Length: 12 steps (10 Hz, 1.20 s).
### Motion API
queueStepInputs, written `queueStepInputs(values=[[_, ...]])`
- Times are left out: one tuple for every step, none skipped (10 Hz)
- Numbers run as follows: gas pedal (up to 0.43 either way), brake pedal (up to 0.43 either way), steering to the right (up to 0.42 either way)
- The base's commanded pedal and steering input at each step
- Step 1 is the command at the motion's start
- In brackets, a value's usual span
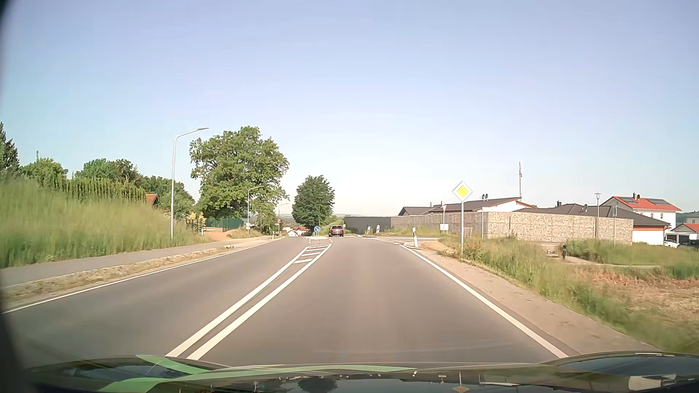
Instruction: Follow the waypoints while adhering to traffic rules and regulations
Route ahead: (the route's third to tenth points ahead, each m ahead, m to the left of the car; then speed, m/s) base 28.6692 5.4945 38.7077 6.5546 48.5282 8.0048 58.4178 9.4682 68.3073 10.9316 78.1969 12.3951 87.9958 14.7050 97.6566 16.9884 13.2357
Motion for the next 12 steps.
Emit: queueStepInputs(values=[[0.000,0.000,-0.003],[0.000,0.000,-0.003],[0.000,0.000,-0.003],[0.000,0.000,-0.004],[0.000,0.000,-0.005],[0.000,0.000,-0.008],[0.020,0.000,-0.008],[0.039,0.000,-0.008],[0.047,0.000,-0.008],[0.047,0.000,-0.010],[0.067,0.000,-0.011],[0.079,0.000,-0.012]])
